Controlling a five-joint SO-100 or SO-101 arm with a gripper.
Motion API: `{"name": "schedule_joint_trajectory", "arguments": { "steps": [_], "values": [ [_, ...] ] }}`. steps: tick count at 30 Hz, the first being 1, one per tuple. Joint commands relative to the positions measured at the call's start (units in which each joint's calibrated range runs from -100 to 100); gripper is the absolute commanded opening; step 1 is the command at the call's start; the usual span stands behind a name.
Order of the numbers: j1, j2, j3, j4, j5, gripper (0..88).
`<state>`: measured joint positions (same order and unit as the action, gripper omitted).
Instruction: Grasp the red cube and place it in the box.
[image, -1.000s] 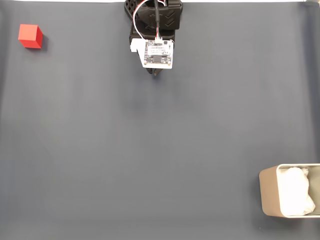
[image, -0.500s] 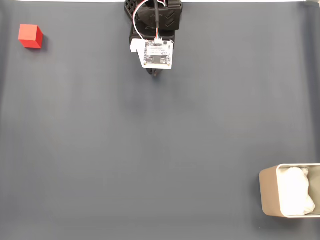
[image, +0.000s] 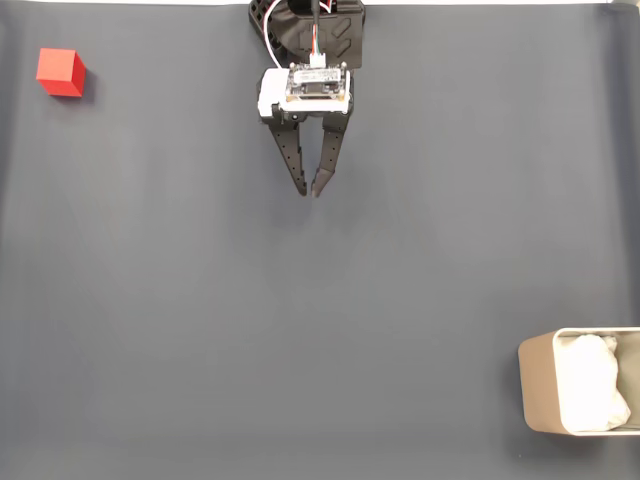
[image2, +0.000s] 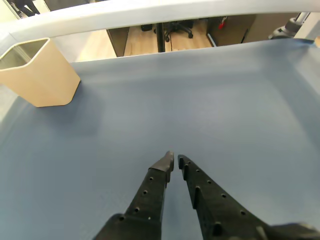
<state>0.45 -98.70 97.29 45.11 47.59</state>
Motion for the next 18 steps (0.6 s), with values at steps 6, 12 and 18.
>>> {"name": "schedule_joint_trajectory", "arguments": {
  "steps": [6,12,18],
  "values": [
    [0.27,11.7,-16.72,-2.4,0.44,0.2],
    [2.04,19.15,-27.76,-1.42,1.07,0.3],
    [3.6,23.39,-35.06,-0.52,1.86,0.3]
  ]
}}
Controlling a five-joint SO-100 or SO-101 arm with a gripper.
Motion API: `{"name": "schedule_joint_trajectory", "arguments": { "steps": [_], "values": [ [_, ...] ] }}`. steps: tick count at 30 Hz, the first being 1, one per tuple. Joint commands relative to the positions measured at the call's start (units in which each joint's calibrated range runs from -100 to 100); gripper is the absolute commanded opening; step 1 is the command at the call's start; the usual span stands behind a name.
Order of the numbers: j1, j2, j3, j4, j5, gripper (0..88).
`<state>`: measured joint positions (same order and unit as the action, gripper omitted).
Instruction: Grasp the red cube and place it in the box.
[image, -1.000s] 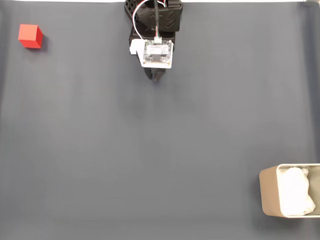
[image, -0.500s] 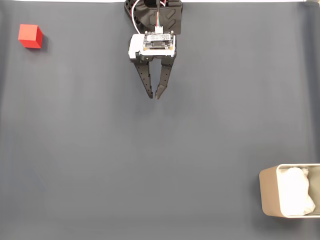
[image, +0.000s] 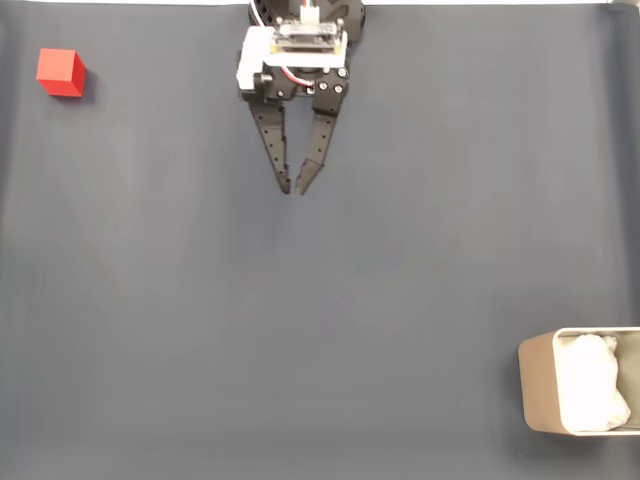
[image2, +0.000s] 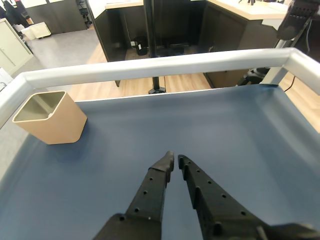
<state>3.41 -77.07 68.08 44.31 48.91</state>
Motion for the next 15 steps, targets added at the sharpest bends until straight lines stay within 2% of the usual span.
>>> {"name": "schedule_joint_trajectory", "arguments": {
  "steps": [1,8,15],
  "values": [
    [0.78,2.38,-6.86,0.36,0.54,0.3],
    [3.33,8.27,-14.71,0.36,0.34,0.3],
    [11.22,15.11,-22.55,2.0,0.39,0.4]
  ]
}}
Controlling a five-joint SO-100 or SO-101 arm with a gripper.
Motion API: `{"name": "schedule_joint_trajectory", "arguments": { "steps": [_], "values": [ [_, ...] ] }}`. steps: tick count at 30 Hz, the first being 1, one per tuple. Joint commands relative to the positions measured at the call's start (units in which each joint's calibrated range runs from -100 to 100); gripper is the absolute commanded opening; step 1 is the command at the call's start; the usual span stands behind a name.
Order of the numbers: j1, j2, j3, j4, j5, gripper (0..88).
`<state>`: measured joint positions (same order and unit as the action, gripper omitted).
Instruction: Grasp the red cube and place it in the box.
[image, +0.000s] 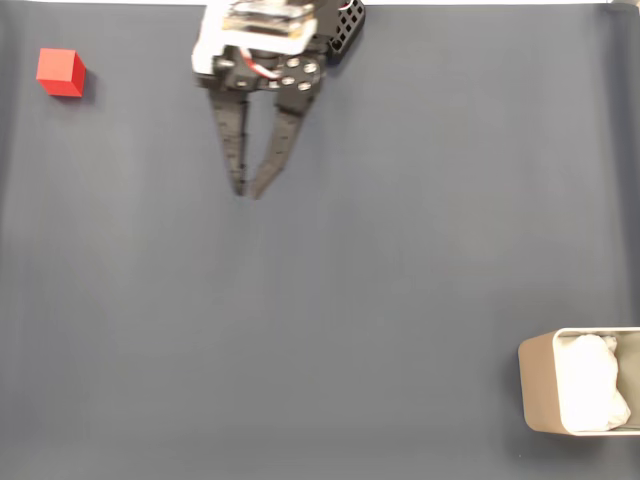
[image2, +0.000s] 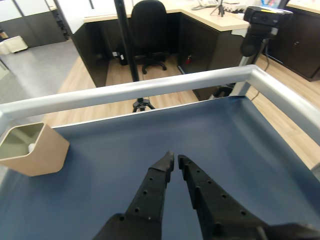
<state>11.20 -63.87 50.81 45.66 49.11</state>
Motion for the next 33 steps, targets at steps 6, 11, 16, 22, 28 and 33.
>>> {"name": "schedule_joint_trajectory", "arguments": {
  "steps": [6,11,16,22,28,33],
  "values": [
    [12.31,5.38,-8.57,1.06,0.24,0.5],
    [18.34,6.85,-10.39,3.6,0.0,0.7],
    [23.67,7.37,-12.22,7.61,-0.54,0.9],
    [30.49,7.63,-13.77,11.55,-0.54,0.9],
    [36.81,6.51,-13.77,15.4,-0.54,0.4],
    [40.57,5.99,-14.13,19.01,-0.93,0.3]
  ]
}}
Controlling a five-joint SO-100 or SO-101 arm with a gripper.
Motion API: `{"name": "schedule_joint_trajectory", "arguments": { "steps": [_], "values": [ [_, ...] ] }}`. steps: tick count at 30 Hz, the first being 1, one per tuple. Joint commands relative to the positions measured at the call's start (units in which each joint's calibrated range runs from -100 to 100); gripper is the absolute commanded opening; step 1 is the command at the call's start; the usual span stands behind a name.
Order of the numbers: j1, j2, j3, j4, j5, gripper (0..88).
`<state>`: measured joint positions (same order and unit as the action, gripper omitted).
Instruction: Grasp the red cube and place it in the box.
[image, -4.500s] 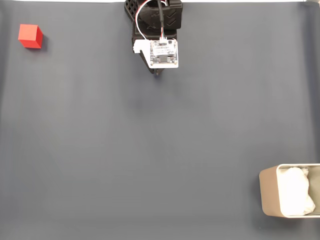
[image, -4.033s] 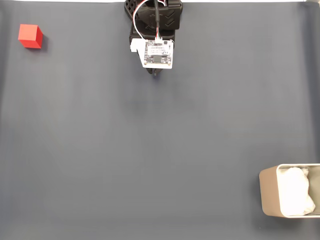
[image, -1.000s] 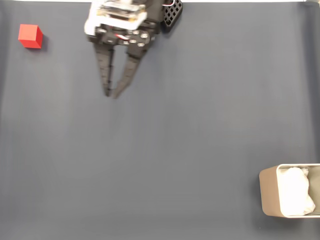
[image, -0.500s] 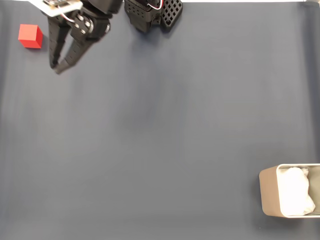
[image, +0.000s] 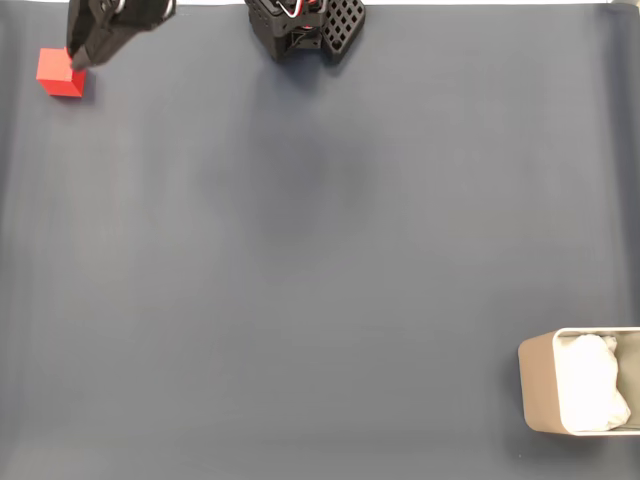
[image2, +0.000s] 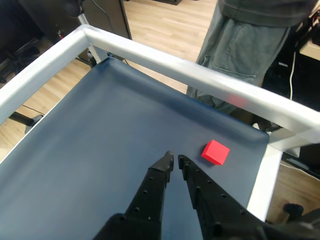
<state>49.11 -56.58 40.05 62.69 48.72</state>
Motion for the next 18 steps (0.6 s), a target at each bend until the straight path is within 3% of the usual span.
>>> {"name": "schedule_joint_trajectory", "arguments": {
  "steps": [1,18],
  "values": [
    [3.3,-1.31,-3.38,2.39,-0.54,0.3],
    [14.74,-2.0,-0.18,5.1,-0.78,4.7]
  ]
}}
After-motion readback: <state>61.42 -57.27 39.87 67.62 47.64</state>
